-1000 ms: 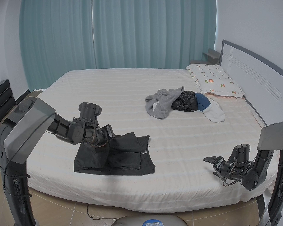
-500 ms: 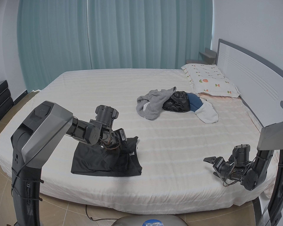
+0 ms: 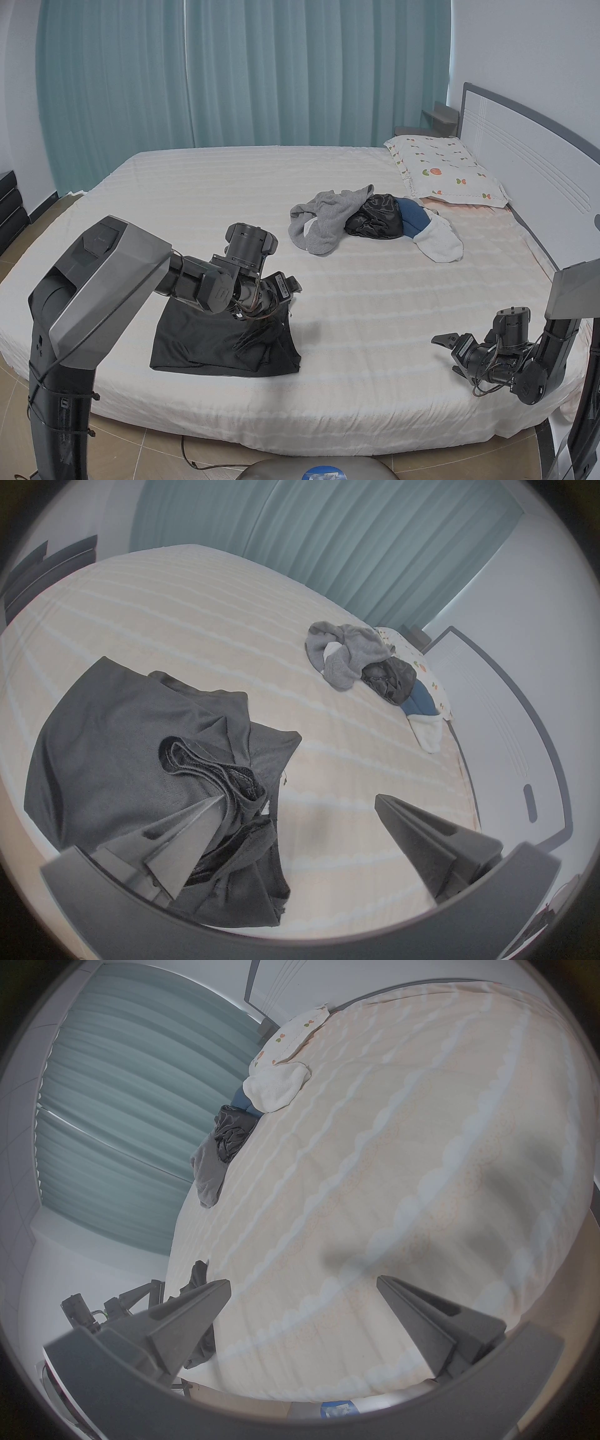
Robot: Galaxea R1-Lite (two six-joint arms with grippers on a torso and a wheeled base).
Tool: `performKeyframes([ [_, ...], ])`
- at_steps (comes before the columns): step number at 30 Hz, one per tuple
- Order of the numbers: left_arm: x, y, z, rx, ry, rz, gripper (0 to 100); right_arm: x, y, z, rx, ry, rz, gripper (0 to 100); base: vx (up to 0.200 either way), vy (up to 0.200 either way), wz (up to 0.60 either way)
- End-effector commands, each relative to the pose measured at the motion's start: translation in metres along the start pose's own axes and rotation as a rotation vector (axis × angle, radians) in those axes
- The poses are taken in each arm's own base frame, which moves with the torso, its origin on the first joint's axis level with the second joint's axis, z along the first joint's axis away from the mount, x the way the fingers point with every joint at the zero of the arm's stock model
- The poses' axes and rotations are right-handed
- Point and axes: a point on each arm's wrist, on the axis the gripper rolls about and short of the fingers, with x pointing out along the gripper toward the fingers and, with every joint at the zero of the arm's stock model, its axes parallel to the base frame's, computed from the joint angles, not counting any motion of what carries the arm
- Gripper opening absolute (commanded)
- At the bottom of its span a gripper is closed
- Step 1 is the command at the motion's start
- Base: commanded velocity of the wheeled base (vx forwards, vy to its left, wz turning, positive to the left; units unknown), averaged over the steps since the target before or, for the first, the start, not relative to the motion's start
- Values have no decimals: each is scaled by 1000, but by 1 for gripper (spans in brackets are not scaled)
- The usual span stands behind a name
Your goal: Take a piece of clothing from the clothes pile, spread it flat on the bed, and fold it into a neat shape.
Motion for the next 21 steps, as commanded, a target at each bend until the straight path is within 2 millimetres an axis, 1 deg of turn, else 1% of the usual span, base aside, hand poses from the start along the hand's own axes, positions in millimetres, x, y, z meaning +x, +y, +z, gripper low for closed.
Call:
performKeyframes([
  [1, -22, 0, 14, -34, -36, -14, 100, 0, 0, -1, 0, 2, -2, 100, 0, 0, 0],
  [4, -33, 7, 21, -81, -36, -18, 100, 0, 0, -1, 0, 2, -2, 100, 0, 0, 0],
  [5, -35, 8, 22, -92, -35, -19, 100, 0, 0, -1, 0, 2, -2, 100, 0, 0, 0],
  [6, -38, 13, 24, -130, -30, -25, 100, 0, -1, -1, 0, 3, -3, 100, 0, 0, 0],
  [7, -38, 13, 24, -130, -30, -25, 100, 0, -1, -1, 0, 3, -3, 100, 0, 0, 0],
  [8, -43, 23, 26, -174, -10, -23, 100, -1, -1, -1, 1, 5, -5, 100, 0, 0, 0],
  [13, -51, 65, 27, -252, 54, 12, 100, 0, 0, -4, -4, 13, -4, 100, 0, 0, 0],
  [14, -51, 68, 28, -260, 57, 15, 100, 0, 0, -4, -4, 13, -4, 100, 0, 0, 0],
  [15, -56, 80, 28, -311, 72, 25, 100, 0, 0, -4, -5, 14, -3, 100, 0, 0, 0],
  [16, -60, 86, 28, -332, 86, 23, 100, -1, 0, -4, -5, 15, -5, 100, 0, 0, 0],
  [21, -81, 120, 26, -415, 153, 11, 100, -1, 0, -5, -6, 15, -3, 100, 0, 200, 0],
])
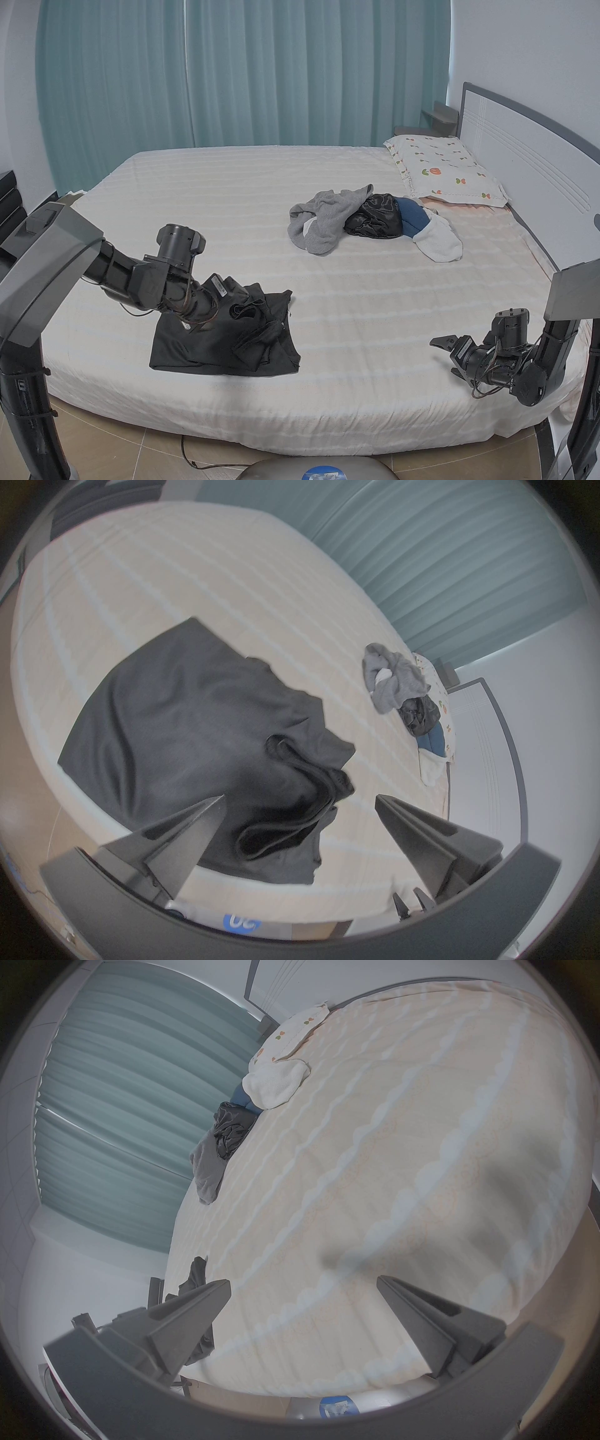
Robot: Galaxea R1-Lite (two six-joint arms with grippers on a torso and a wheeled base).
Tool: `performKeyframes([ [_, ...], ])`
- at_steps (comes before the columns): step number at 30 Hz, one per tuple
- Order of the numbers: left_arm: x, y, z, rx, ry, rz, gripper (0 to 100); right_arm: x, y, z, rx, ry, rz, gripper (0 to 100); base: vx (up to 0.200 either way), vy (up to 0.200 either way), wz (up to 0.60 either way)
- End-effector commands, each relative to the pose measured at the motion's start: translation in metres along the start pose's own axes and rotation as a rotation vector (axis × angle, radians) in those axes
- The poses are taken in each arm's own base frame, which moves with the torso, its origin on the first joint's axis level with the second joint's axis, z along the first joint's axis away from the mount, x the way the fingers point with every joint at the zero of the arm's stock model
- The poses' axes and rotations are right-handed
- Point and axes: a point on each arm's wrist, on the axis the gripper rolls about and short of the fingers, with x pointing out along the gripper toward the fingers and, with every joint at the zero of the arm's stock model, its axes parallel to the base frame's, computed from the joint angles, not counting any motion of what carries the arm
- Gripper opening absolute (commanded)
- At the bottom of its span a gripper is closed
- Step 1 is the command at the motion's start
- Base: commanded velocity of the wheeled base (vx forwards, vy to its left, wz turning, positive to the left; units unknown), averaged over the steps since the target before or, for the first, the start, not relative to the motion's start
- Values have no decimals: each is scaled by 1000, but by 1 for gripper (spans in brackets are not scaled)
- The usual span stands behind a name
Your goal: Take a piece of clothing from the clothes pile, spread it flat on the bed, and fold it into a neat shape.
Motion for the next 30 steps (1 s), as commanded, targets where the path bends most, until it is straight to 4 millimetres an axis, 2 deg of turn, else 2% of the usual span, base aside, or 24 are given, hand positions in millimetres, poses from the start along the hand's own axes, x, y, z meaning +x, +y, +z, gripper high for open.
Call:
performKeyframes([
  [1, -30, 32, 13, -96, 22, -3, 100, 0, 1, -1, -2, 3, 2, 100, 0, 200, 0],
  [6, -30, 57, 26, -145, -8, -8, 100, 0, 1, -1, -4, 0, 2, 100, 0, 200, 0],
  [11, -35, 68, 38, -170, -50, -19, 100, -2, 4, 0, -47, -8, 12, 100, 0, 200, 0],
  [16, -22, 79, 41, -178, -51, -7, 100, 0, 17, -5, -150, -15, 35, 100, 0, 200, 0],
  [20, -14, 91, 40, -189, -47, 4, 100, 5, 32, -17, -270, -24, 39, 100, 0, 200, 0],
  [28, -9, 94, 39, -189, -49, 2, 100, 23, 64, -35, -347, 25, 51, 100, 0, 200, 0],
  [30, -9, 94, 38, -190, -48, 3, 100, 29, 78, -43, -374, 42, 60, 100, 0, 200, 0],
])
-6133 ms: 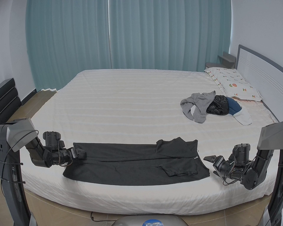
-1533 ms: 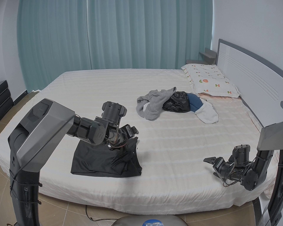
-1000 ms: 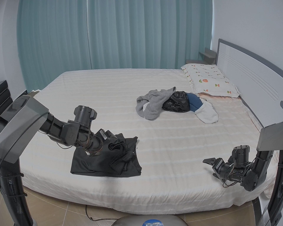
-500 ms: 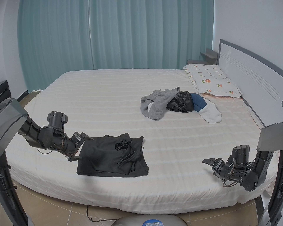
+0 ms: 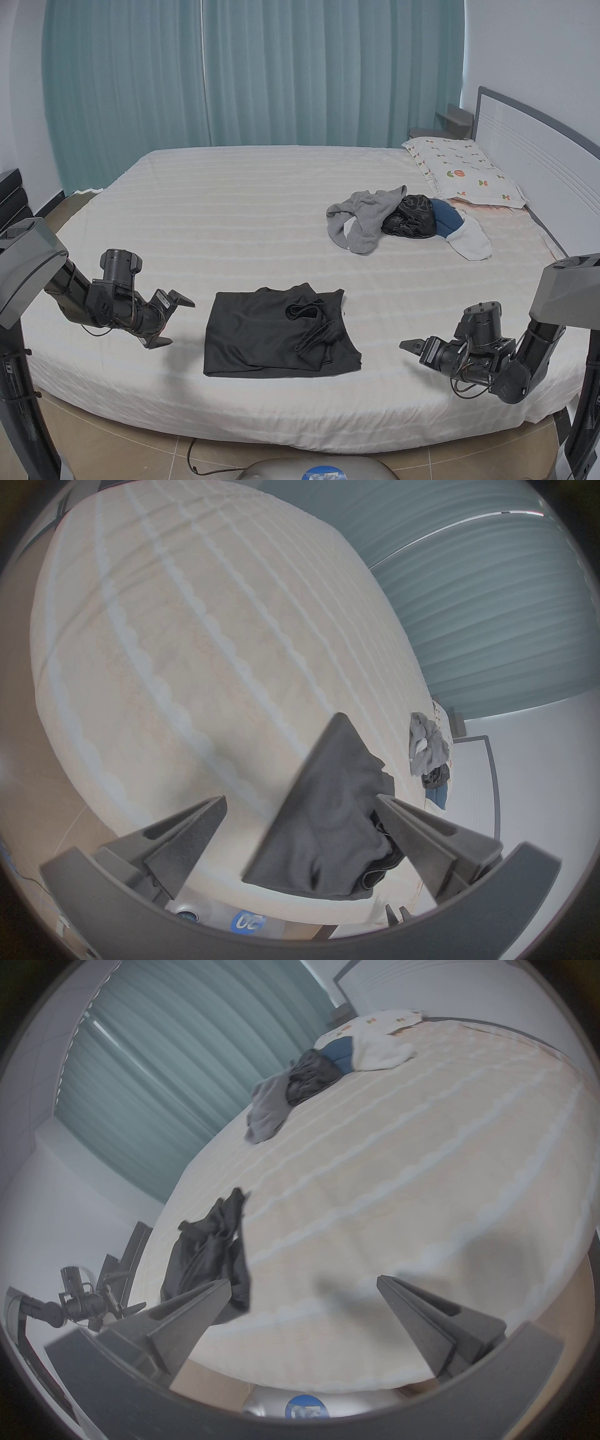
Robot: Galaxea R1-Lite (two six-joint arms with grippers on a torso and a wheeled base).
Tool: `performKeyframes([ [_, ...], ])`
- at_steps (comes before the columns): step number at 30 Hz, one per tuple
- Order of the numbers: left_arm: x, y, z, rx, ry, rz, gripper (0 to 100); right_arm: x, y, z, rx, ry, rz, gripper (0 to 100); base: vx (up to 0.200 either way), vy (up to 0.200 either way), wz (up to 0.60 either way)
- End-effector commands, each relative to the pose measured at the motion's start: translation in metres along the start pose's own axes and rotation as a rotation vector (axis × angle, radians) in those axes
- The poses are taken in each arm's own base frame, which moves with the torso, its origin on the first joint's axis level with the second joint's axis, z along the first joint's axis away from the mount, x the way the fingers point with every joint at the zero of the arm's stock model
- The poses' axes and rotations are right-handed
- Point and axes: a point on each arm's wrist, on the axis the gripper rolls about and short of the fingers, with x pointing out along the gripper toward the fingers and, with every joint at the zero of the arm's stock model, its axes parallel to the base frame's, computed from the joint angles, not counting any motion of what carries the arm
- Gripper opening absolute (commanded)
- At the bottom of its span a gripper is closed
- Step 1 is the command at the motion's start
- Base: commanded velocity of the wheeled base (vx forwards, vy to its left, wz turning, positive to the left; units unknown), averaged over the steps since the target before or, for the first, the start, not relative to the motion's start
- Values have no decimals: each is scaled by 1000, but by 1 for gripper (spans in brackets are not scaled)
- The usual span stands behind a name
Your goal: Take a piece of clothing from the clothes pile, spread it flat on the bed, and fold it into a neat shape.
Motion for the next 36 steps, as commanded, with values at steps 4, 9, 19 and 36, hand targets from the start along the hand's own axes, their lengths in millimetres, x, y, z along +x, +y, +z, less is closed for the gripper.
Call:
performKeyframes([
  [4, 5, 6, -2, -8, 13, 18, 100, 16, 42, -7, -86, 55, 36, 100, 0, 200, 0],
  [9, 5, 6, -2, -5, 9, 14, 100, 24, 51, -10, -117, 87, 16, 100, 0, 120, 0],
  [19, 6, 6, -3, -1, 11, 15, 100, 64, 69, -16, -232, 45, -112, 100, 0, 0, 0],
  [36, 6, 6, -3, -1, 11, 15, 100, 64, 43, 0, -323, 27, -277, 100, 0, 0, 0],
])
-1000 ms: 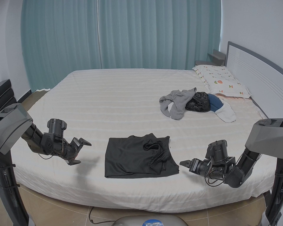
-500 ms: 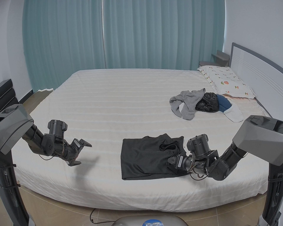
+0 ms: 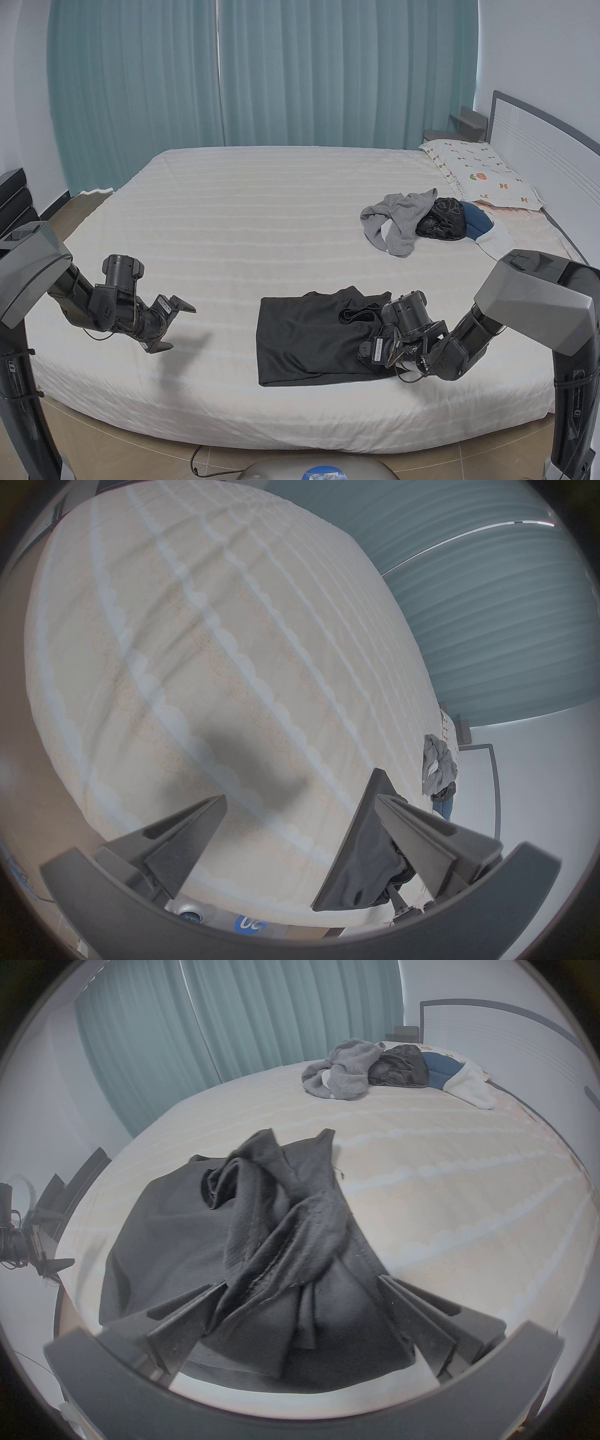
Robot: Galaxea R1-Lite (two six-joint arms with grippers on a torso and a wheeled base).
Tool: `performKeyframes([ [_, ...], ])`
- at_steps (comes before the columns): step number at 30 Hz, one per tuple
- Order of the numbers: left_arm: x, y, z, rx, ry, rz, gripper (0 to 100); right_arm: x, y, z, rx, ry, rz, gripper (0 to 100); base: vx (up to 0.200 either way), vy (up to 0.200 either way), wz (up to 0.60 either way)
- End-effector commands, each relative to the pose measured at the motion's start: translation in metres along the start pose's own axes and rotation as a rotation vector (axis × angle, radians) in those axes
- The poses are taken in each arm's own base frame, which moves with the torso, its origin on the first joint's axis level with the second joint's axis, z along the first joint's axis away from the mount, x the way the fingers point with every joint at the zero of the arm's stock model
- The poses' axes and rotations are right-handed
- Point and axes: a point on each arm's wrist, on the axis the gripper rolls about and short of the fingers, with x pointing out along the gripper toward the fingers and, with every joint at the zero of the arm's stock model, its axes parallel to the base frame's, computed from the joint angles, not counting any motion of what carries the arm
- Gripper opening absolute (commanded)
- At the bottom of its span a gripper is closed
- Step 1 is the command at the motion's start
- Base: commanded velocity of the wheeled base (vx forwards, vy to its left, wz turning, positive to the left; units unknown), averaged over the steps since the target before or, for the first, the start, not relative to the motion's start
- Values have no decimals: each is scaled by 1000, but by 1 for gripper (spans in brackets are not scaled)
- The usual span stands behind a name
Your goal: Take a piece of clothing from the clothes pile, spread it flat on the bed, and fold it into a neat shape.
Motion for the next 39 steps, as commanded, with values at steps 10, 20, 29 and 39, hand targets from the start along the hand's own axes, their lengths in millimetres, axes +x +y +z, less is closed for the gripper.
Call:
performKeyframes([
  [10, 0, 1, 0, -2, 0, 2, 100, -23, -66, 6, 70, 48, -90, 100, 0, 0, 0],
  [20, 1, 1, 0, -1, 1, 2, 100, -29, -95, 18, 148, 9, -82, 100, 0, 0, 0],
  [29, 0, 1, 0, -1, -1, 3, 100, -55, -74, 51, 255, -108, 143, 100, 22, 0, 0],
  [39, 1, 1, 0, -1, -7, 11, 100, -62, -3, 33, 235, -12, 361, 100, 160, 0, 0],
])
